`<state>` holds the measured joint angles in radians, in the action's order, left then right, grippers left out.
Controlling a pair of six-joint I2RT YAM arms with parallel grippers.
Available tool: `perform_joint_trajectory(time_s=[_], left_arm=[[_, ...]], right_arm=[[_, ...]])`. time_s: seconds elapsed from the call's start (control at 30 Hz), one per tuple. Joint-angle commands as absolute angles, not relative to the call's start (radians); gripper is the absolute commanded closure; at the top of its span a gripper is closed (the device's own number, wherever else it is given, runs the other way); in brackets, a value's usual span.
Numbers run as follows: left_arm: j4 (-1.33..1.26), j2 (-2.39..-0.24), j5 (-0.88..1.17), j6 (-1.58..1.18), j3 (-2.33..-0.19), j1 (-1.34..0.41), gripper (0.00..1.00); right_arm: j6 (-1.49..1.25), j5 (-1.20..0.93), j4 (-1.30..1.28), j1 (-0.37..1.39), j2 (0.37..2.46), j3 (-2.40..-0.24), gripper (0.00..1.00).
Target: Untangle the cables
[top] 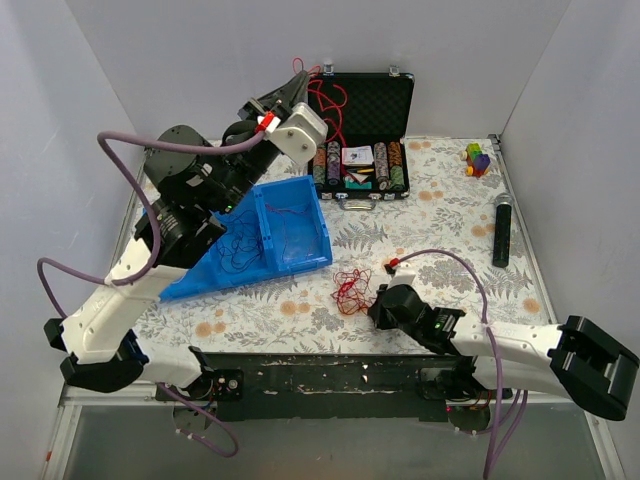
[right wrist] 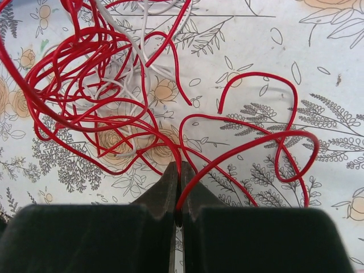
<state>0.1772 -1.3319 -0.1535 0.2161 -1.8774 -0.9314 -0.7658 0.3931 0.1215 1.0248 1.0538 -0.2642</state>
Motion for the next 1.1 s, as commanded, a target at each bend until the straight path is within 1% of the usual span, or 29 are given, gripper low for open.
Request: perform_joint_trajectory(time_s=[0.0, 0.17, 0.37, 0.53, 0.67, 0.8, 0.93, 1.07], left_arm=[[0.146, -1.287, -0.215, 0.272, -1.846, -0.934, 1.00], [0.127, -1.204, -0.287, 0.239, -1.605, -0.934, 1.00], [0.031, -1.102, -0.351, 0.305, -1.249, -0.933, 1.00], [-0.029, -1.095, -0.344, 0.281, -1.094, -0.885, 1.00], [-0.069, -1.118, -0.321, 0.273, -1.035, -0.804, 1.00], [-0.110, -1.146, -0.299, 0.265, -1.049, -0.746, 1.00], [-0.103, -1.178, -0.276, 0.245, -1.103, -0.726, 1.00], [-0.101, -1.189, -0.264, 0.229, -1.083, -0.726, 1.00]], right_arm=[[-0.790, 0.436, 0.064, 1.031, 1.005, -0.278, 0.99], [-0.788, 0.449, 0.060, 1.032, 0.919, -0.244, 0.99], [-0.788, 0.454, 0.046, 1.032, 0.845, -0.222, 0.99], [-0.792, 0.459, 0.037, 1.032, 0.807, -0.218, 0.99], [-0.793, 0.459, 0.023, 1.032, 0.779, -0.213, 0.99], [-0.793, 0.460, 0.025, 1.031, 0.752, -0.195, 0.99], [-0.795, 0.457, 0.034, 1.031, 0.750, -0.184, 0.99], [-0.795, 0.456, 0.051, 1.032, 0.762, -0.190, 0.99]])
